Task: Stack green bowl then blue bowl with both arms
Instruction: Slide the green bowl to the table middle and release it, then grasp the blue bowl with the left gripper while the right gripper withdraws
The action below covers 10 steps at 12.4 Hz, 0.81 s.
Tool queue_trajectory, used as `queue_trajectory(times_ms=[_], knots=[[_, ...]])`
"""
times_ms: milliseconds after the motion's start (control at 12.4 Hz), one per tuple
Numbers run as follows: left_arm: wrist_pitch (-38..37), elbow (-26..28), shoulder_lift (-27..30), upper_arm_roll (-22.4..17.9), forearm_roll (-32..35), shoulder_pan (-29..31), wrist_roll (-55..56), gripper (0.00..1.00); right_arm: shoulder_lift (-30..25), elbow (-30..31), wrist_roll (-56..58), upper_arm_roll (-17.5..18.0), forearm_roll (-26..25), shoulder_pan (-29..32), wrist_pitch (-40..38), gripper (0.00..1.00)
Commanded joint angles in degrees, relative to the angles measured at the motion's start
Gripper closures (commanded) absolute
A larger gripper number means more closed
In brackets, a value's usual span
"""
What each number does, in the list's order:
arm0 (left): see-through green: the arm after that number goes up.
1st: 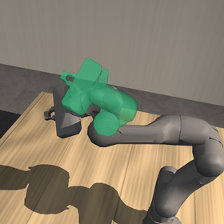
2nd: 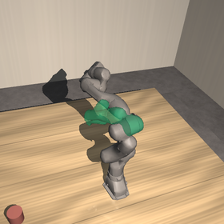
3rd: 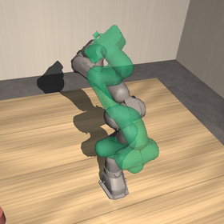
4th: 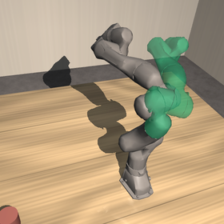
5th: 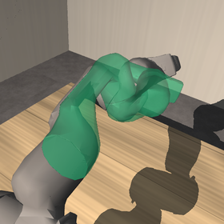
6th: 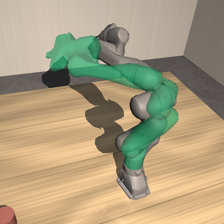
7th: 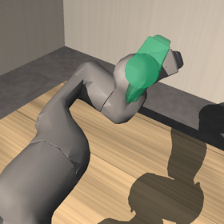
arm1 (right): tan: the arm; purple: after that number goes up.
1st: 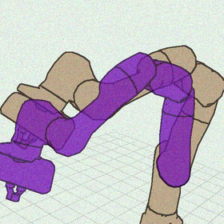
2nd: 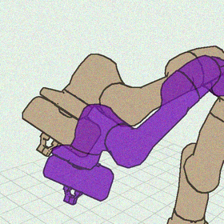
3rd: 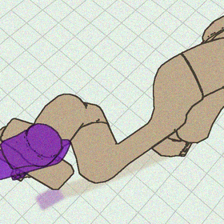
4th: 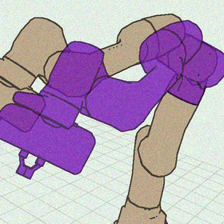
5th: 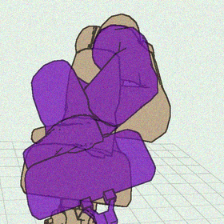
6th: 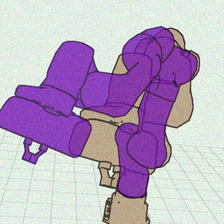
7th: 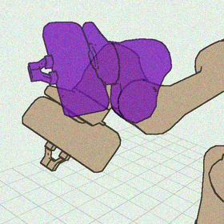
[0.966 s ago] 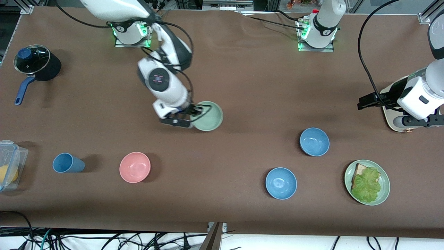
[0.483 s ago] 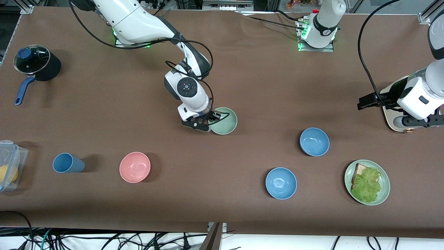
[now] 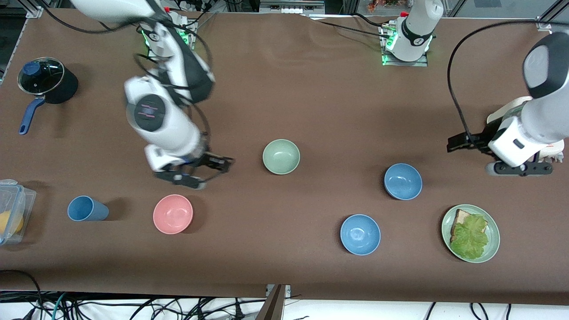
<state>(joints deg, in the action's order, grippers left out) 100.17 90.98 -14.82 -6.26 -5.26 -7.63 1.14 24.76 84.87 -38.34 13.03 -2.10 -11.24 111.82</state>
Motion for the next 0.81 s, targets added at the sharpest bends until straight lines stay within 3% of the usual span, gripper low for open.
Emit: queue_trajectory(times_ms=[0, 242, 483, 644, 725], knots=[[10.3, 5.3, -1.9, 0.1, 0.7, -0.1, -2.2, 0.0, -6.7, 2.8, 11.2, -1.8, 3.5, 5.0, -4.0, 0.0], [19.9, 6.1, -9.3, 0.2, -3.1, -0.5, -2.5, 0.0, -12.2, 4.8, 26.4, -6.4, 8.1, 10.2, -10.5, 0.0], [30.3, 11.6, -12.9, 0.2, -6.9, -0.4, -6.3, 0.0, -17.9, 6.4, 28.5, -10.6, 7.9, 10.2, -16.4, 0.0], [34.5, 15.0, -13.4, 0.2, -7.3, -0.4, -8.9, 0.0, -21.5, 8.9, 29.3, -14.3, 7.5, 7.6, -17.3, 0.0], [35.7, 16.0, -13.7, 0.2, -7.6, -0.4, -9.7, 0.0, -21.8, 9.0, 29.7, -19.4, 7.3, 2.9, -17.7, 0.0]])
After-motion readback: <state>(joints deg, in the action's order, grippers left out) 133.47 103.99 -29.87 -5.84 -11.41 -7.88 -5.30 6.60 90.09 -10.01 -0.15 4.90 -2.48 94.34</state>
